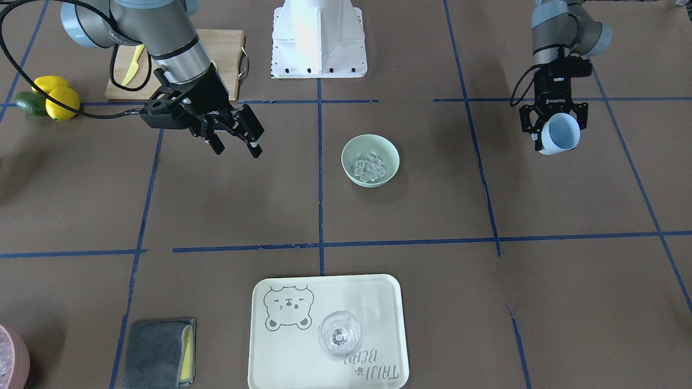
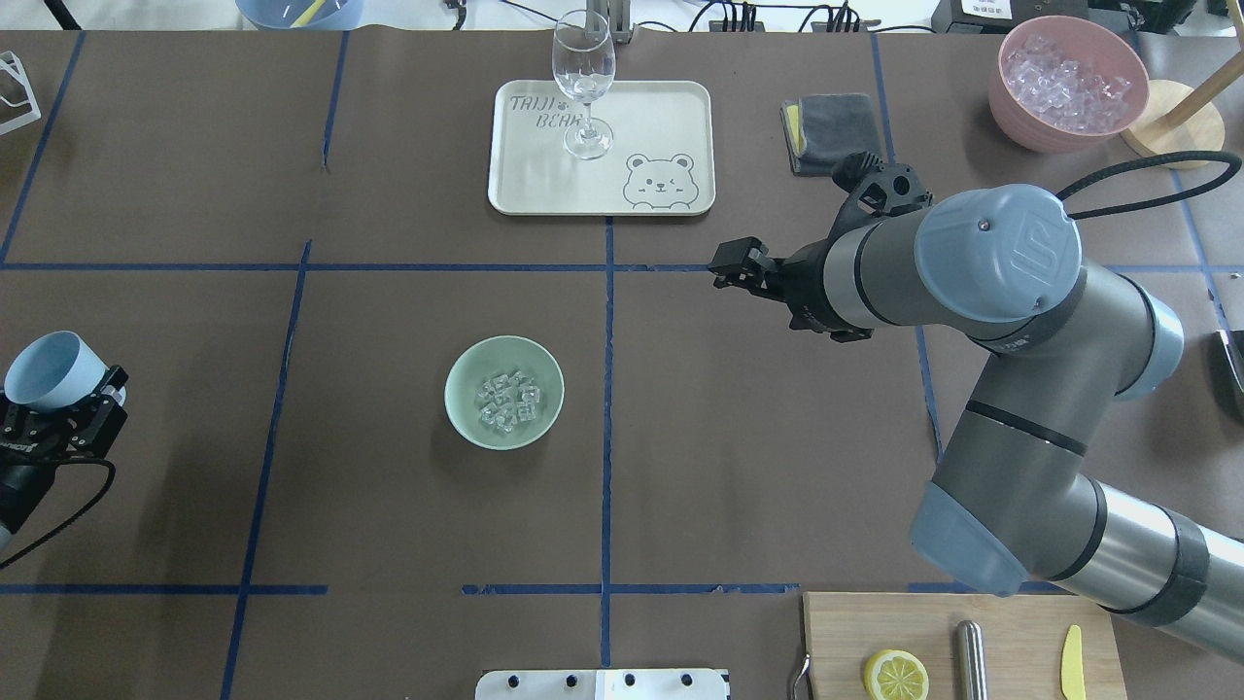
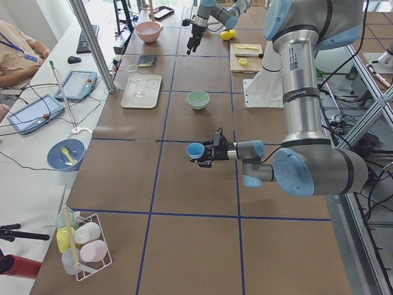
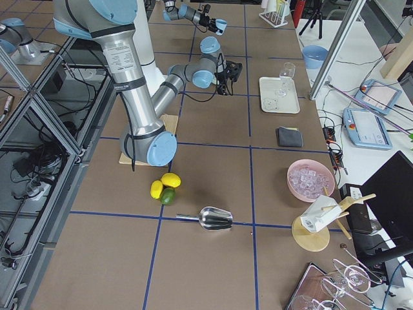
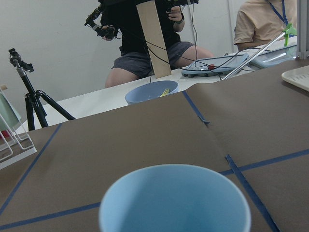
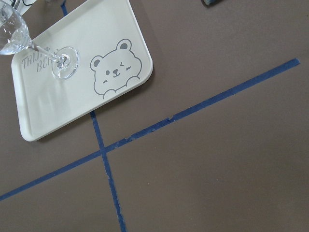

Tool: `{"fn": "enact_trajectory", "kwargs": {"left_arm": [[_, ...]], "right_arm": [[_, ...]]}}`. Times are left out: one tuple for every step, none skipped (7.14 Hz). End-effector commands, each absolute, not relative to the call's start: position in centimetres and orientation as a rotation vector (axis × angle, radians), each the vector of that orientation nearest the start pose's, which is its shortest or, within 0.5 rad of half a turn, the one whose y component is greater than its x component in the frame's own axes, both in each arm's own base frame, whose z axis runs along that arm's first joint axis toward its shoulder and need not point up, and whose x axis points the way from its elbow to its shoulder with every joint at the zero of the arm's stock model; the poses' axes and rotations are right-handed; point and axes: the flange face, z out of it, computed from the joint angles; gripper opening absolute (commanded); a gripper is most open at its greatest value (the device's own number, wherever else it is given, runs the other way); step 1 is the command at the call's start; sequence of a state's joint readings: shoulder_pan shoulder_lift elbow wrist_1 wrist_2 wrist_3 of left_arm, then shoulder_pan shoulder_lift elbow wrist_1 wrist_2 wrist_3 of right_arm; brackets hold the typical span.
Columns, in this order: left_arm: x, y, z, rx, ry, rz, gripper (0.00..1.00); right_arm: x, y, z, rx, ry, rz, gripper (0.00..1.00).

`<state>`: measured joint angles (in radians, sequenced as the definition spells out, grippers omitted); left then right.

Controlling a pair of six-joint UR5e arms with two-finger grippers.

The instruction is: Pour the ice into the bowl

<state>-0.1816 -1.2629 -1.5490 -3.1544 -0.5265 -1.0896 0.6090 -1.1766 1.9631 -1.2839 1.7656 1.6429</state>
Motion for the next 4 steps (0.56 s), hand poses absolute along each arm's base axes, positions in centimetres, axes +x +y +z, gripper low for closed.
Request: {"fn": "enact_trajectory", "kwargs": {"left_arm": [[27.9, -27.5, 65.4, 1.216, 0.723, -0.394, 0.00], [29.3, -27.8, 65.7, 1.222, 0.720, -0.401, 0.00], [30.4, -28.1, 65.3, 1.222, 0.729, -0.412, 0.00], [30.4, -28.1, 65.9, 1.221, 0.718, -0.406, 0.00]], "right_arm": [[-40.8, -41.9, 23.6, 0.112, -1.091, 0.504, 1.00], [-40.8, -42.0, 23.5, 0.113, -1.093, 0.504, 1.00], [-40.9, -42.0, 23.7, 0.112, -1.088, 0.505, 1.00], [-41.2, -41.9, 23.7, 0.127, -1.085, 0.510, 1.00]]}}
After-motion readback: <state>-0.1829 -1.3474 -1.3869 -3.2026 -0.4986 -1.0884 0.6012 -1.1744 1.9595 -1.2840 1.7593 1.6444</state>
